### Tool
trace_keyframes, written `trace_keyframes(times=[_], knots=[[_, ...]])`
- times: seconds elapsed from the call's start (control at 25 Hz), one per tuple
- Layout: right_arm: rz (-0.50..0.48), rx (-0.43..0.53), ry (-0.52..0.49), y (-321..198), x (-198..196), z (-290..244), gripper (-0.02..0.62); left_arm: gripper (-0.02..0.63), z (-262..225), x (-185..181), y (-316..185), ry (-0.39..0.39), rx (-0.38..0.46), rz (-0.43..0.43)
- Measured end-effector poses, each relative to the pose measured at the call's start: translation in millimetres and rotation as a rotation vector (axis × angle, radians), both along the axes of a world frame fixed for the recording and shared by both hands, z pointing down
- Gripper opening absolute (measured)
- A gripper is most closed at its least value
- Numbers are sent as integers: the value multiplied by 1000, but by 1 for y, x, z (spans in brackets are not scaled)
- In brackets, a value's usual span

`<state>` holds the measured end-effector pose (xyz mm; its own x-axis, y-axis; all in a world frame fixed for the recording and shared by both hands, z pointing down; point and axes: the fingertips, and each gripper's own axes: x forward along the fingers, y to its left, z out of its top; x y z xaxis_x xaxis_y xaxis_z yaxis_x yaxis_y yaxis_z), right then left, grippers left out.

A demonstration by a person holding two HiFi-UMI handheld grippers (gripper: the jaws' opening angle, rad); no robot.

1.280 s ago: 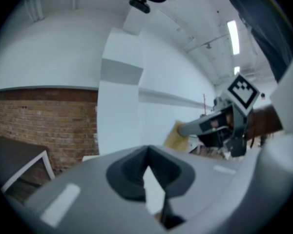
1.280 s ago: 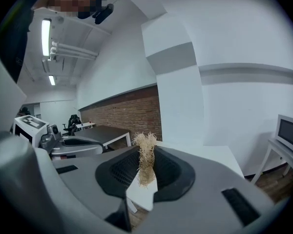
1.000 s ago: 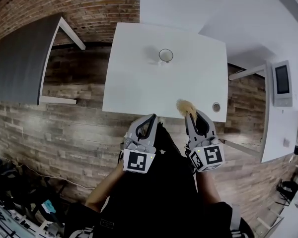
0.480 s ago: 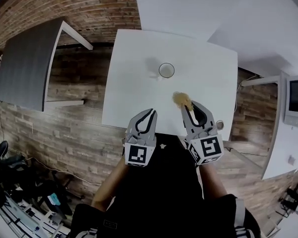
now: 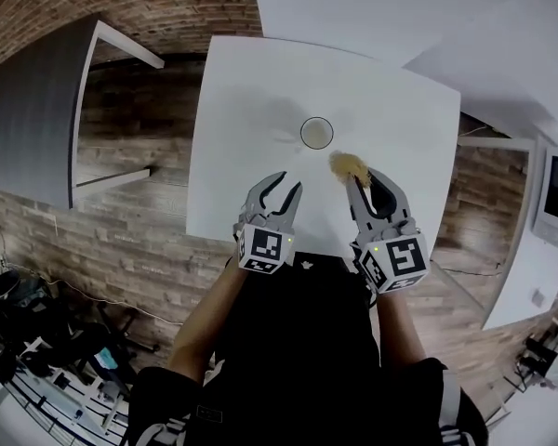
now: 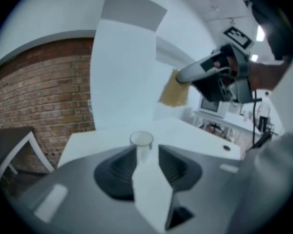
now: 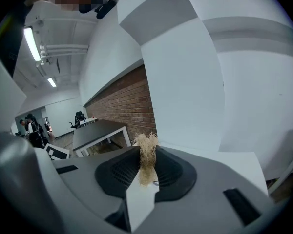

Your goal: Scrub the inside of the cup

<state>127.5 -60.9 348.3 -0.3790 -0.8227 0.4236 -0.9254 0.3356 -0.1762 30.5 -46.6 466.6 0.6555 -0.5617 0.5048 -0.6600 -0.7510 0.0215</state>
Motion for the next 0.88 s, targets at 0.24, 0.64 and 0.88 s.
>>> trace_keyframes(times=[0.24, 0.64, 0.88], knots=[[26, -47, 77, -22, 7, 32, 63, 146, 66, 25, -36, -89, -46, 68], [-59, -90, 76, -41, -10, 63, 63, 75, 96, 46, -53, -88, -77, 146], [-116, -178, 63, -34, -20, 92, 63, 74, 94, 34, -13, -117, -135, 125]])
